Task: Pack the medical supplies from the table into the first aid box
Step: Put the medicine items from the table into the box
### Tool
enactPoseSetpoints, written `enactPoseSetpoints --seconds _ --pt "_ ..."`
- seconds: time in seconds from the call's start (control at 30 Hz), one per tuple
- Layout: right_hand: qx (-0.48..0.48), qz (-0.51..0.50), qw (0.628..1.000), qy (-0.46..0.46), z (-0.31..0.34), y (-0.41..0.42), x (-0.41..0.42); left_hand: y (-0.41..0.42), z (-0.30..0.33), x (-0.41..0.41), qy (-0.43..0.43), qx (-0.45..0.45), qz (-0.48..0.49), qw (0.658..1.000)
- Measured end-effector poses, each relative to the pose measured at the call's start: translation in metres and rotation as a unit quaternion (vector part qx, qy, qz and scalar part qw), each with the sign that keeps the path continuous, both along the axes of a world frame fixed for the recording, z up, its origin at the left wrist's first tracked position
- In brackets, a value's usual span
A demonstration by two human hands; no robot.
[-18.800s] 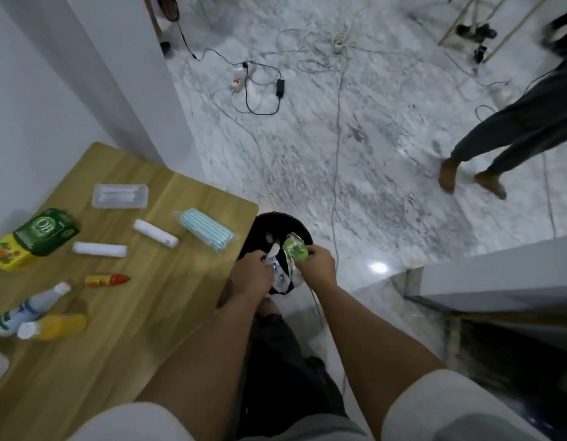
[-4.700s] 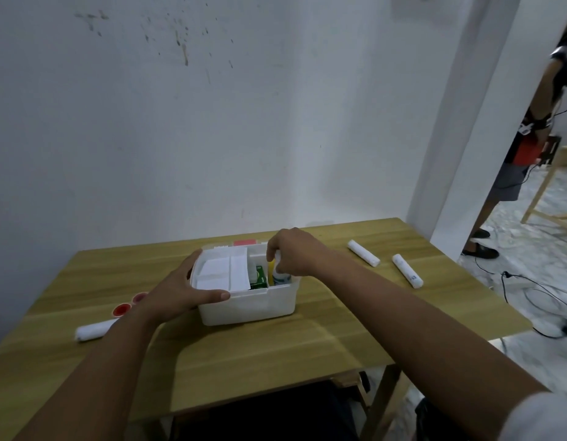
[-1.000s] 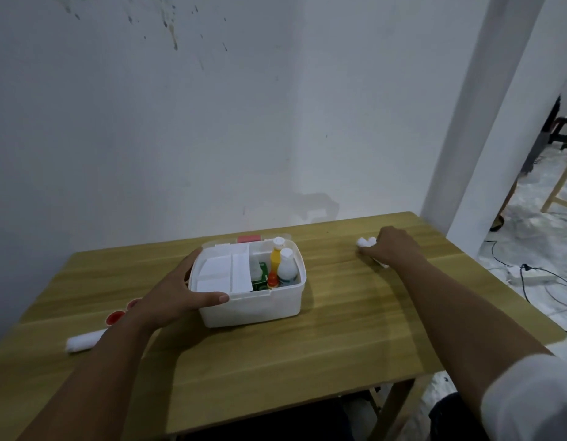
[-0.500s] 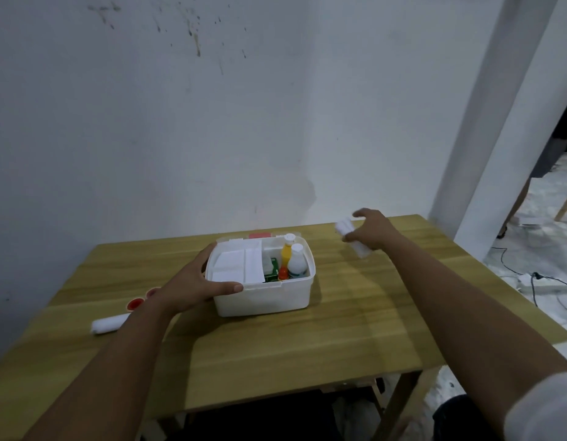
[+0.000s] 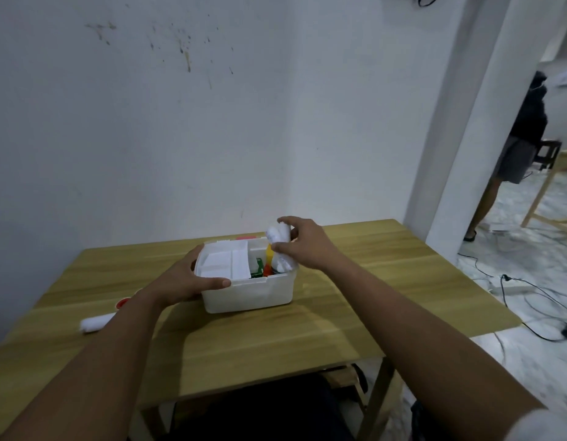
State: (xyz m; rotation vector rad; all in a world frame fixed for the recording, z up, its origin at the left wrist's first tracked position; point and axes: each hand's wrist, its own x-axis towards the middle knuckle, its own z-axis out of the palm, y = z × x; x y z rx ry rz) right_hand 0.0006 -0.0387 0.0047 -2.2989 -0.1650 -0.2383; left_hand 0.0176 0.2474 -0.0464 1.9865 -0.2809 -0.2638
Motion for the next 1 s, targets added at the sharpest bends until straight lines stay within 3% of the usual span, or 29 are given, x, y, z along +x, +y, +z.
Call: enactPoseSetpoints --seconds 0.3,0.4,0.6,1.0 --pt "0.001 -0.037 0.986 -0.162 -0.04 0.021 -0.007 0.005 0.001 0.002 0.0 -0.006 -0.01 1.0" --pt "-0.011 -0.044 0.983 -0.176 -0.039 0.018 -0.002 0.004 0.001 0.002 -0.001 -0.001 -0.01 1.0" --pt "-0.124 -0.039 0.974 -0.186 -0.036 0.008 0.005 -0.002 0.001 0.0 -0.001 -0.009 -0.013 1.0" --pt "-0.177 0.008 0.959 -0.223 -0.041 0.005 -0.001 -0.001 -0.001 0.003 0.002 -0.007 -0.011 1.0"
